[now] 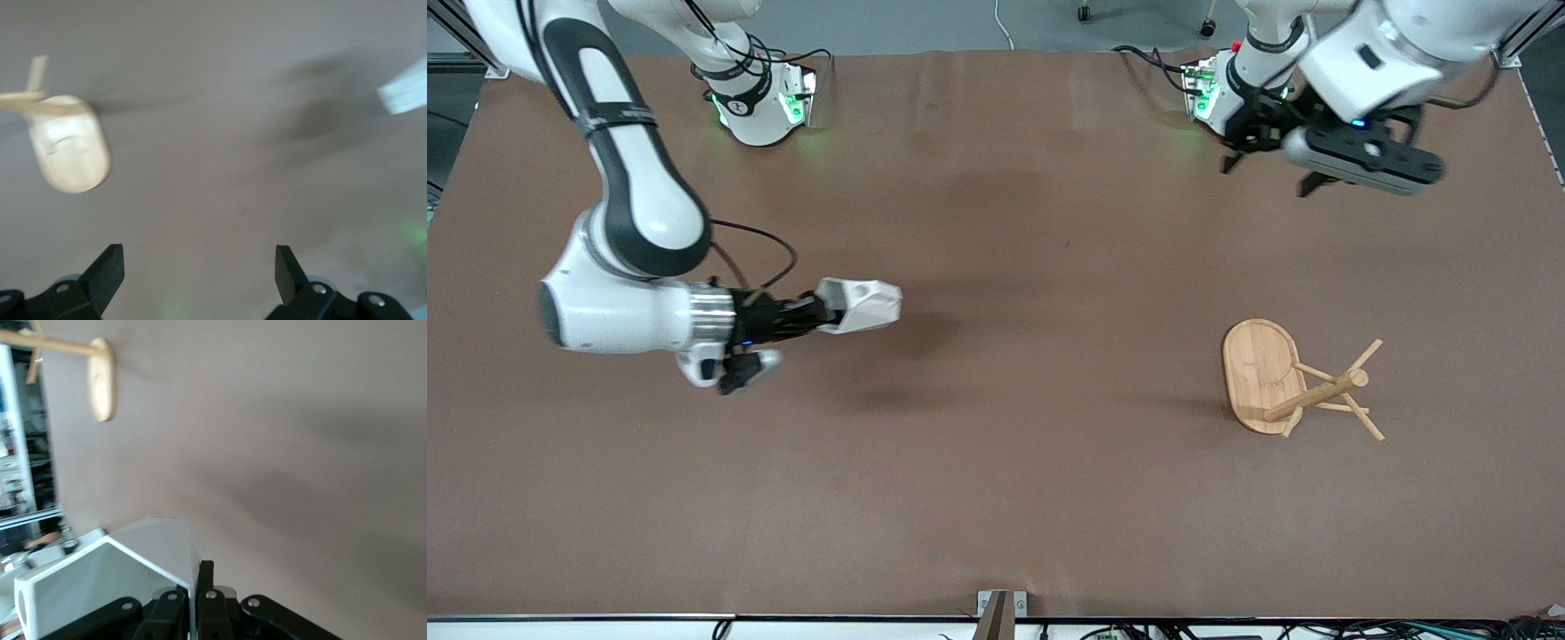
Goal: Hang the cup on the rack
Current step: 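Lift the cup with the right gripper while the left gripper approaches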
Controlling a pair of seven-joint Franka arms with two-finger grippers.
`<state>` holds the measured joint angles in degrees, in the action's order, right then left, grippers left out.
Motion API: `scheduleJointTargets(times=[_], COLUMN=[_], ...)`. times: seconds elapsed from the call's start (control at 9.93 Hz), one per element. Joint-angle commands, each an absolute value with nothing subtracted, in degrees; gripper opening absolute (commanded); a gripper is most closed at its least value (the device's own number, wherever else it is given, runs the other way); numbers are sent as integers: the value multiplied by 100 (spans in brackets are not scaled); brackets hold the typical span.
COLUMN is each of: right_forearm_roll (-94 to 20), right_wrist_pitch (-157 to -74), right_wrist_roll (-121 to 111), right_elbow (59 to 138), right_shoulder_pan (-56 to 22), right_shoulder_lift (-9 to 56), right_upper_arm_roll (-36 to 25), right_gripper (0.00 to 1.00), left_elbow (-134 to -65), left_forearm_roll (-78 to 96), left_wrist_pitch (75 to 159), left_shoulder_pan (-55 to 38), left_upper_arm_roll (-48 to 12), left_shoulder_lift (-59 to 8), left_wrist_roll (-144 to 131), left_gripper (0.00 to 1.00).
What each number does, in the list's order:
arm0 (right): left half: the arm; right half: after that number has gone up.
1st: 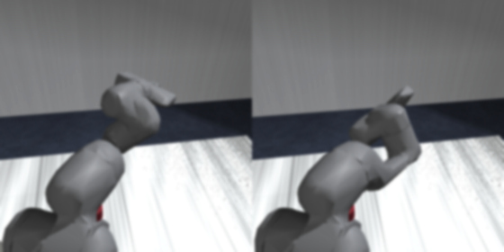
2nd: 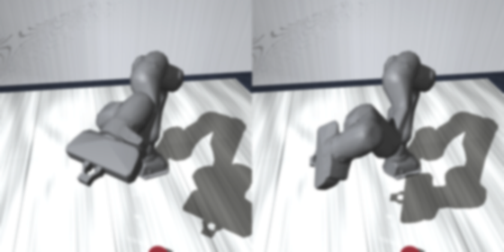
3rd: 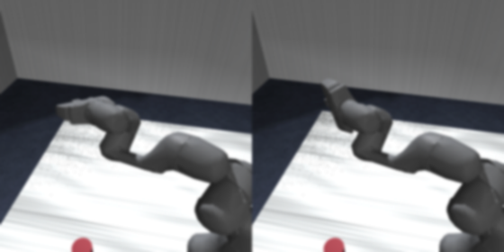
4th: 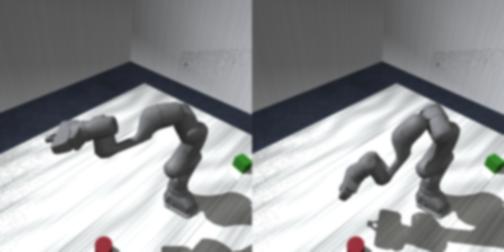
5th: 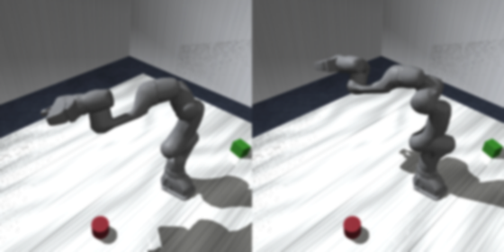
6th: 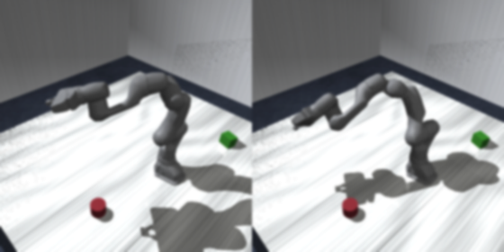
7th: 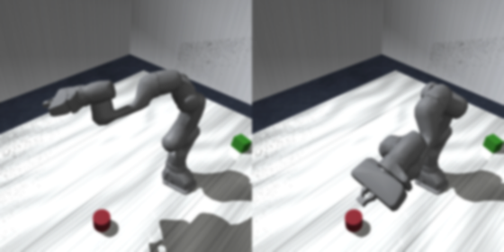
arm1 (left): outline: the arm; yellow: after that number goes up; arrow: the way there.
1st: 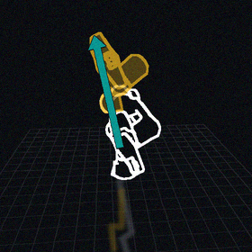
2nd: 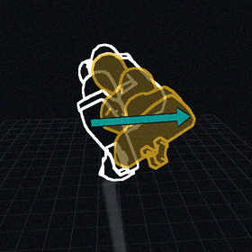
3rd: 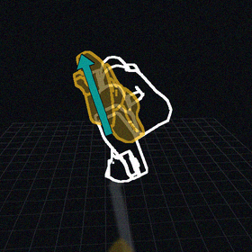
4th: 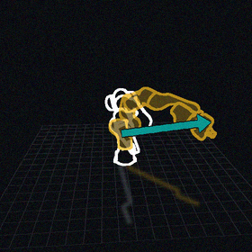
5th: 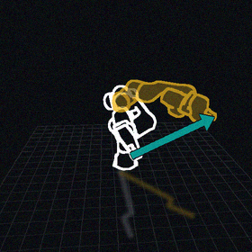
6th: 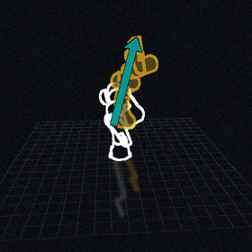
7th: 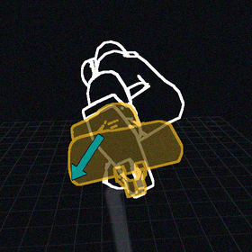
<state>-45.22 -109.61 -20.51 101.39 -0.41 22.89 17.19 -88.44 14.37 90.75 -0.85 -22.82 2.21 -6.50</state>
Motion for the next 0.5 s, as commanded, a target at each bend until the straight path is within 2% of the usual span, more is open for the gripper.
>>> scheduleJointTargets(times=[0.0,0.2,0.4], right_forearm_roll=[-5374,-6098,-6423], right_wrist_pitch=[-10872,-10977,-11144], right_wrist_roll=[-2083,-2144,-2127], right_elbow=[10072,10072,10055], right_shoulder_pan=[88,-87,-114], right_shoulder_lift=[2312,2312,2303], right_upper_arm_roll=[2222,2513,2820], right_gripper=[1,1,1], left_elbow=[-8929,-9034,-9552], left_forearm_roll=[1827,1837,1846], left_wrist_pitch=[9489,9728,10517], left_shoulder_pan=[-44,-44,-18], left_upper_arm_roll=[-2897,-3294,-3715], left_shoulder_lift=[-105,-246,-176], left_wrist_roll=[-440,390,712], left_gripper=[100,100,100])
